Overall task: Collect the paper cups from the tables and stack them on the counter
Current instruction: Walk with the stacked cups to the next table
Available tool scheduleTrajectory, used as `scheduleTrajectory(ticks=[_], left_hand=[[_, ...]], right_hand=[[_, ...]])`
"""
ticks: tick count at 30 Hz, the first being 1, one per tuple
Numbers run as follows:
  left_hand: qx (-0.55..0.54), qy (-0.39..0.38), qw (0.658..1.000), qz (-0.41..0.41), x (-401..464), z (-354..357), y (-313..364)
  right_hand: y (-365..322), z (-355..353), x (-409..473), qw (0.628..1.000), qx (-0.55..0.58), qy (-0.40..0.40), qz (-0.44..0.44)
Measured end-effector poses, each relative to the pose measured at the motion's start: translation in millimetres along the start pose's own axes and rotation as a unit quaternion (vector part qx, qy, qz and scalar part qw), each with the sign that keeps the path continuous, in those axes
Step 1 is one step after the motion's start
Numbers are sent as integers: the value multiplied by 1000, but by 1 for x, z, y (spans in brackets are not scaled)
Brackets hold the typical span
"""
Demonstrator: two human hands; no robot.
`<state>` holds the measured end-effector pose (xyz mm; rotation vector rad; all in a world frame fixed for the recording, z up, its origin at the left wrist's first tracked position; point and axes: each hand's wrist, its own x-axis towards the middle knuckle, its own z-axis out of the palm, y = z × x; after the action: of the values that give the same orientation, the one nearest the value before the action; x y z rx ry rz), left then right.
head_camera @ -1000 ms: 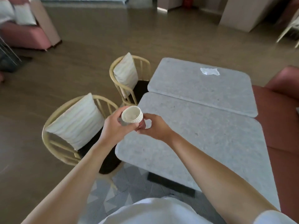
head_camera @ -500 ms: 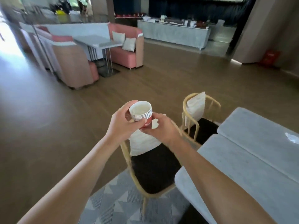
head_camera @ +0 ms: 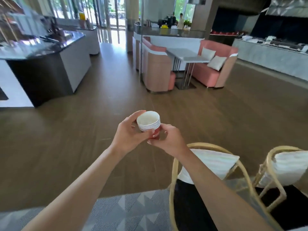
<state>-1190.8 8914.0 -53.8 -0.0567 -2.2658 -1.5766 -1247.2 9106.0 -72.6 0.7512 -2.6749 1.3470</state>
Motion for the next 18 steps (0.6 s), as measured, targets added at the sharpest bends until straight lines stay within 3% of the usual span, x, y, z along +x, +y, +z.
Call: scheduleTrajectory(ticks=[7, 18], left_hand=[[37, 42, 998, -18, 44, 13, 1], [52, 8, 997, -62, 103, 94, -20]], right_hand=[[26, -4, 57, 999, 40, 1, -33], [112, -34, 91, 998, 65, -1, -6]])
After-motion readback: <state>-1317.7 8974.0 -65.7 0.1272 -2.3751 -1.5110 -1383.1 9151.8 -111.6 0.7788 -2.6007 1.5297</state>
